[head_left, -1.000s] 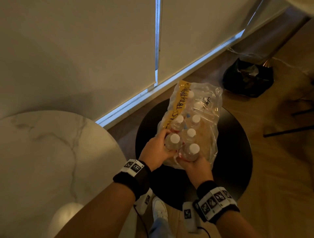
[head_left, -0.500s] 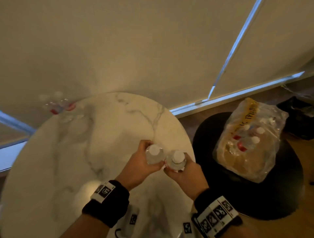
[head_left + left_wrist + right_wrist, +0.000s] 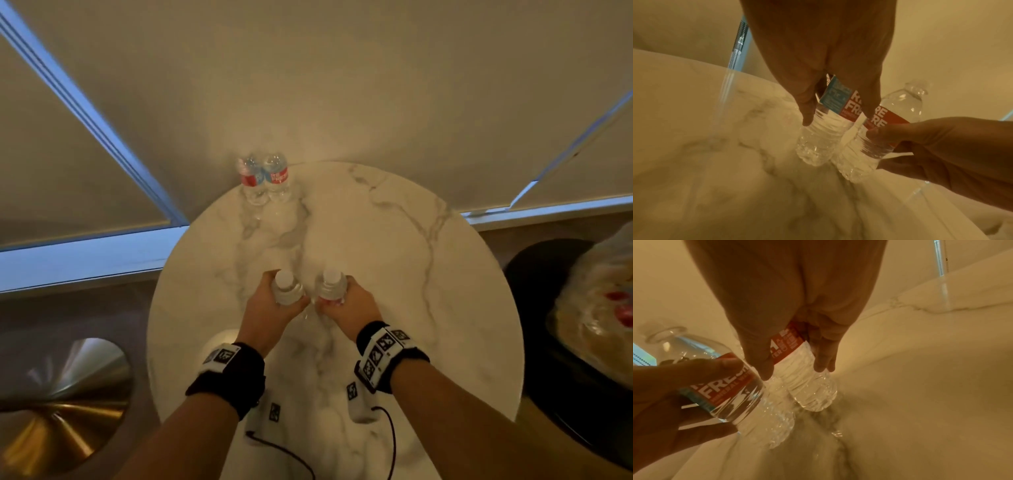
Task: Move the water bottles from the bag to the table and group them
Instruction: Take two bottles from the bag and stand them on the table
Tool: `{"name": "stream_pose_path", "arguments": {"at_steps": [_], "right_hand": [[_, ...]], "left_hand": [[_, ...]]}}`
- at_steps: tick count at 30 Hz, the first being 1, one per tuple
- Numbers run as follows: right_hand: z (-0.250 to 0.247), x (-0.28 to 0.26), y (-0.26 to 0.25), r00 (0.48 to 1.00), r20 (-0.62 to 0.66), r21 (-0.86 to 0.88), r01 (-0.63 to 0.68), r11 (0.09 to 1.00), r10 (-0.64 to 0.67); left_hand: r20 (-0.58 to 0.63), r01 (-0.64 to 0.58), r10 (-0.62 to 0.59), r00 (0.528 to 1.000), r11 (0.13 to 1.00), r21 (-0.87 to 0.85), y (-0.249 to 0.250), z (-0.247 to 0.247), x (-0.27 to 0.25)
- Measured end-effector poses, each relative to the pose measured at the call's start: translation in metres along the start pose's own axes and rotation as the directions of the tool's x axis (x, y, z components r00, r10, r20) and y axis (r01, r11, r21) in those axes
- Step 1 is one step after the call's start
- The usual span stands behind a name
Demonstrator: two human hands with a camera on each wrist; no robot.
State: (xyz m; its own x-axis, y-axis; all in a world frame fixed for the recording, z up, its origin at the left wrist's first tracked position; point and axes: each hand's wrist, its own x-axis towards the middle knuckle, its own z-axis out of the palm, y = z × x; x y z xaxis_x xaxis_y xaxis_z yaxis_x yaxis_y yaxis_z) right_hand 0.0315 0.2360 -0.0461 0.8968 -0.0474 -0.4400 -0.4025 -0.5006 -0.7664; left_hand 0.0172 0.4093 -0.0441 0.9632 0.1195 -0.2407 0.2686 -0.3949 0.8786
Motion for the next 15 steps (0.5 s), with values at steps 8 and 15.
{"name": "stream_pose_path", "arguments": {"at_steps": [8,15], "right_hand": [[-0.008,-0.014,0.011,0.997,0.077,-0.075,-0.021,0.997,0.027],[-0.104,-0.084,0.1,0.979,-0.085,-0.035,-0.191,0.981,0.188]], "left_hand": [[0.087,0.135,-0.138,0.987,0.99,0.038,-0.035,-0.004,-0.013],[0.062,0.115,-0.141,0.988,0.942,0.315,-0.038,0.0,-0.078]]}}
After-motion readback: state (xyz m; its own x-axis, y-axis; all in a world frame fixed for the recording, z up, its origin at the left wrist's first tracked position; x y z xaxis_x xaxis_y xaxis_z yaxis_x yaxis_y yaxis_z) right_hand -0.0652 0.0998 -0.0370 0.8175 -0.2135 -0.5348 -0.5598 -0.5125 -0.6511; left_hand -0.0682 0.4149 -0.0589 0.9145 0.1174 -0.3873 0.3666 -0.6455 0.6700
